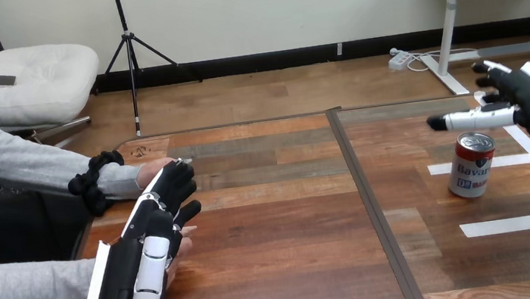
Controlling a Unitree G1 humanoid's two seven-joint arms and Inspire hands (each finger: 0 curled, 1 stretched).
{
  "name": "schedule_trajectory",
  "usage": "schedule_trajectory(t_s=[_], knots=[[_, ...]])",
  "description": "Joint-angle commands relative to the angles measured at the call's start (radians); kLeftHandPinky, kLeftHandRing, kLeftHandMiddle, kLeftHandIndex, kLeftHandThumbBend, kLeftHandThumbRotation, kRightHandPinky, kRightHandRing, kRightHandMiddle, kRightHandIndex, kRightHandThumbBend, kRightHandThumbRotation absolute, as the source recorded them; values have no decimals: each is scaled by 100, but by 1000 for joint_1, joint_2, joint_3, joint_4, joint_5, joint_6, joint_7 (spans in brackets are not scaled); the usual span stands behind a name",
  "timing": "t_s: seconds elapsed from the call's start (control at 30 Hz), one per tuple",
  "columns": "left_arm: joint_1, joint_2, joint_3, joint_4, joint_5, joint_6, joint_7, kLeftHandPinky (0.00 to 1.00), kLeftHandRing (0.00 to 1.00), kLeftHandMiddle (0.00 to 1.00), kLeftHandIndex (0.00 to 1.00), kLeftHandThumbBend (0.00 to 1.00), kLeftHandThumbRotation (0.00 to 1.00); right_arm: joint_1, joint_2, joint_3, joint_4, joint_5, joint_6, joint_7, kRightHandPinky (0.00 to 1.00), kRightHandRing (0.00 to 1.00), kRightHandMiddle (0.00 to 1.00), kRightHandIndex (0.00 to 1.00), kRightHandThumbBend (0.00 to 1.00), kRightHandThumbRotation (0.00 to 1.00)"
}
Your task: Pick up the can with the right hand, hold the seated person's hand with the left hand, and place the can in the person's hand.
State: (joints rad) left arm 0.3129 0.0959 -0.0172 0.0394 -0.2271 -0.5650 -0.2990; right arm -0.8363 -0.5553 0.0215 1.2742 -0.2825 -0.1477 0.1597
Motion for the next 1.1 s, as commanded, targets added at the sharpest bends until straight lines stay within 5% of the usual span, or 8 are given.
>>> schedule_trajectory(t_s=[0.0,0.4,0.73,1.07], knots=[[-24,-6,8,-44,-9,-2,-2,85,89,89,87,70,88,-37,-33,20,1,-14,-3,13,54,85,93,99,100,30],[-29,-6,4,-34,-8,-14,-10,83,89,88,86,68,89,-41,-43,64,-2,-60,0,1,68,93,98,100,100,30],[-30,-2,5,-41,-7,-6,-17,83,90,88,86,66,89,-47,-48,74,-1,-64,8,19,54,83,93,100,100,28],[-30,-3,6,-46,-2,-5,-13,84,90,88,85,64,89,-56,-53,100,-2,-87,27,29,53,82,92,100,100,25]])
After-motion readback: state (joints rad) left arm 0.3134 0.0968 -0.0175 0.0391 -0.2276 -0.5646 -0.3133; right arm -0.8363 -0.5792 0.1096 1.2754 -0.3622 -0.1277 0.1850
